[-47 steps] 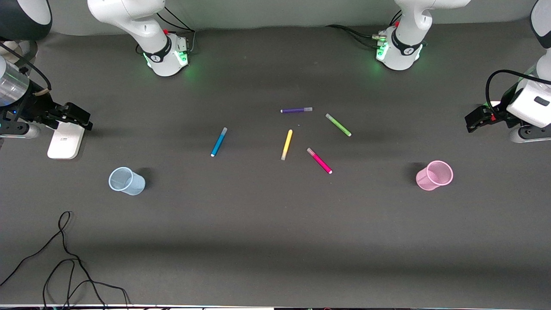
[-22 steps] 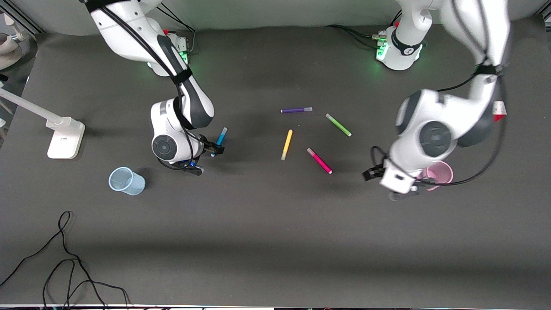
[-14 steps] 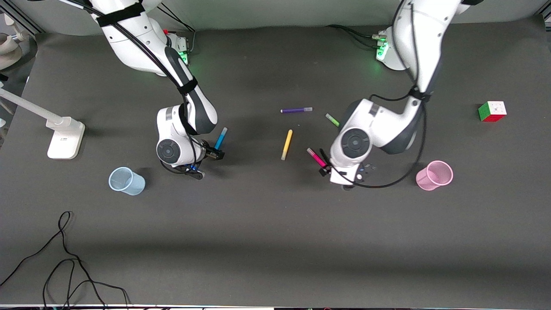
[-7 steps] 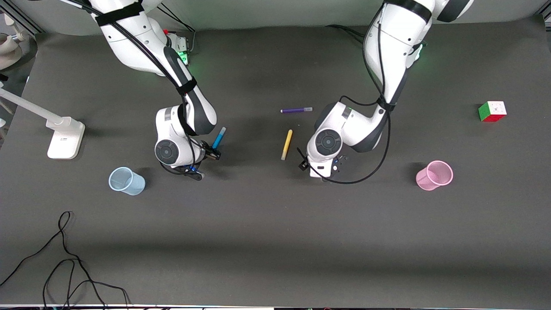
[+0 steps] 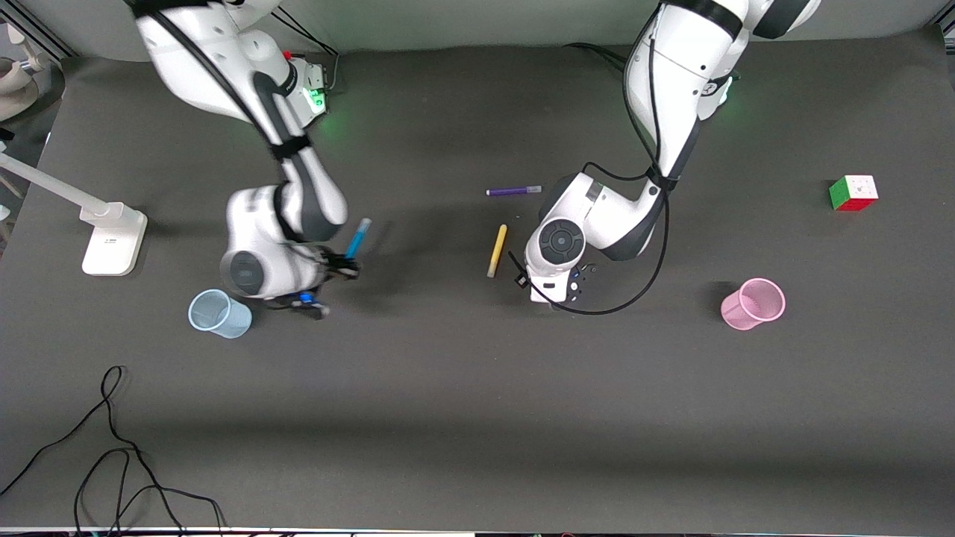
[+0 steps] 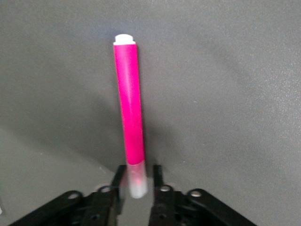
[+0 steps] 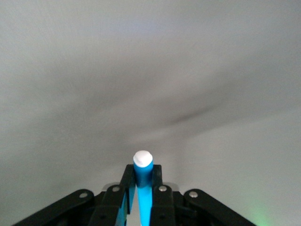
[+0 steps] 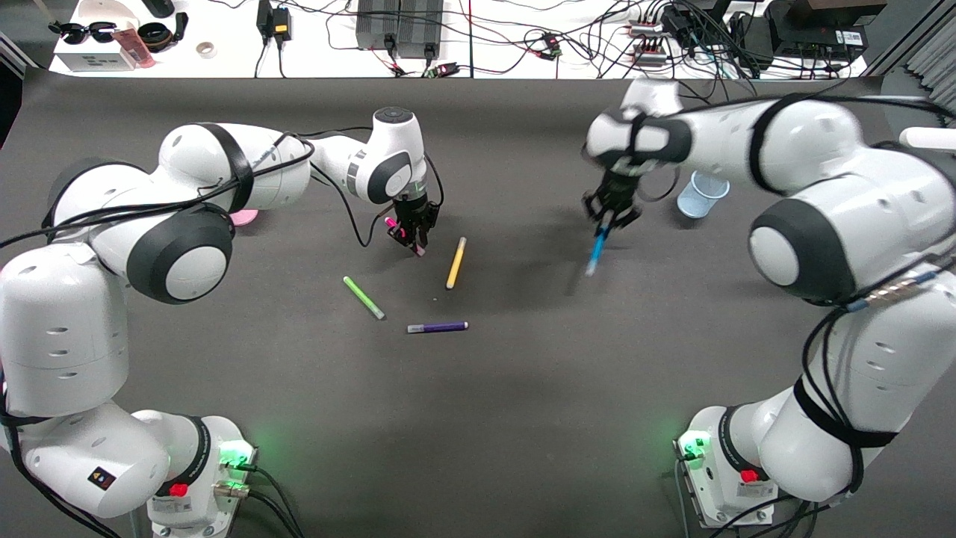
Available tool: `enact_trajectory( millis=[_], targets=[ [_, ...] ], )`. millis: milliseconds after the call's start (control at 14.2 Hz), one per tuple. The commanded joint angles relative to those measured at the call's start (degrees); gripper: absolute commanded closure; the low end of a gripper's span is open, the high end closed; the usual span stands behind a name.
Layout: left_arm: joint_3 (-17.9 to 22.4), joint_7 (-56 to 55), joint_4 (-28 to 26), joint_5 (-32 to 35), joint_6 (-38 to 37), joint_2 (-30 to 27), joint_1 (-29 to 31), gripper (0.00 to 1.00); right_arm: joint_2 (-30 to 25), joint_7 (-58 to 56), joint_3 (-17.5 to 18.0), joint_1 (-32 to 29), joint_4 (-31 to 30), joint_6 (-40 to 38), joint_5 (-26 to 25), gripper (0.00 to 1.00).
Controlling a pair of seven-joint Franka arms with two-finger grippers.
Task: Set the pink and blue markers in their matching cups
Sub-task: 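Lift the blue marker and carry it over the blue cup with the right gripper, then lower the blue marker into the blue cup and open the right gripper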
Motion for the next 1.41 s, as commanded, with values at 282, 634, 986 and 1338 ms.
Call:
enact_trajectory(
  millis=[282,634,986,1338],
  targets=[
    [0.87,0.06,-1.04,-0.67,-1.97,-3.61,0.93,1.0,-17.17,-5.23,-5.36,0.01,-1.93,3.28,-29.36,1.0],
    [0.7,2.87,4.49,-0.58,-16.67,-8.99,8.14,0.91,-17.89,-18.16,-13.62,-0.17,-8.33,25.04,-35.28,1.0],
    [0.34,2.0,0.91,-0.76,-7.2,-5.13,3.42,0.02,-13.24,-18.78,-14.25,-0.35,-13.53,44.86,-35.64,1.0],
    [0.26,2.0,-3.85,-1.9,2.31,-3.63,1.38,0.13,-12.18,-18.87,-15.47,-0.43,-18.97,53.55,-35.64,1.0]
  ],
)
